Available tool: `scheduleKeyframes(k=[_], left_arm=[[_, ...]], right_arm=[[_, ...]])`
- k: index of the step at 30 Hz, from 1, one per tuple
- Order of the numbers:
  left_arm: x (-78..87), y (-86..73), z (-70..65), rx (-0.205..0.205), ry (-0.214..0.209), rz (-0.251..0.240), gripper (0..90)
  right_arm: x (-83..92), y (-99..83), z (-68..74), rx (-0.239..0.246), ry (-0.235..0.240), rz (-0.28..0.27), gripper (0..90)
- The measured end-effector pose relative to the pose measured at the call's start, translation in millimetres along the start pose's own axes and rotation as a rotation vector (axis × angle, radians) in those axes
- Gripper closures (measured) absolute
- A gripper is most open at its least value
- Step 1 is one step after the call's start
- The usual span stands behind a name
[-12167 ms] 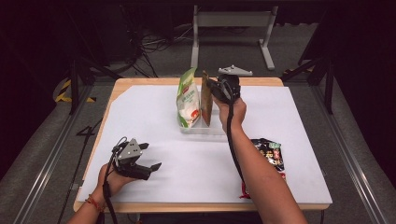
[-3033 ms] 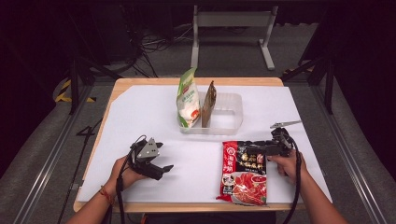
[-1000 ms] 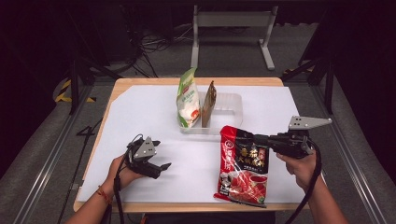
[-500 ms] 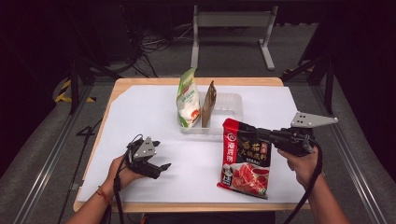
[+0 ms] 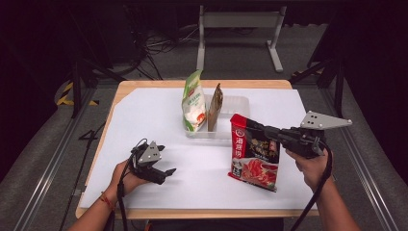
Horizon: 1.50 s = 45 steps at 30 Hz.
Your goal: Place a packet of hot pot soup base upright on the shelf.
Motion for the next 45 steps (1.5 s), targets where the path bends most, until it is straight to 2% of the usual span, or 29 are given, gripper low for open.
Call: scheduleKeyframes(k=[30,45], left_arm=[[-0.2,-0.5,0.5,-0.003,-0.002,0.005,12.2],[0.5,-0.2,0.3,0.002,-0.01,-0.003,12.2]], right_arm=[[-7.5,18.6,-11.7,0.018,-0.058,-0.024,89.2],[-7.4,51.3,-14.1,0.031,-0.094,-0.074,89.2]])
Point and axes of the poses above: each handheld gripper's, and its own axes: x roughly backward along the jaws, y roughly out of its top, z roughly to its left, the point moved 4 cm from there along -x, roughly forward along the jaws, and after that the axes turned 8 degrees about -z, right-handed, at the moved point
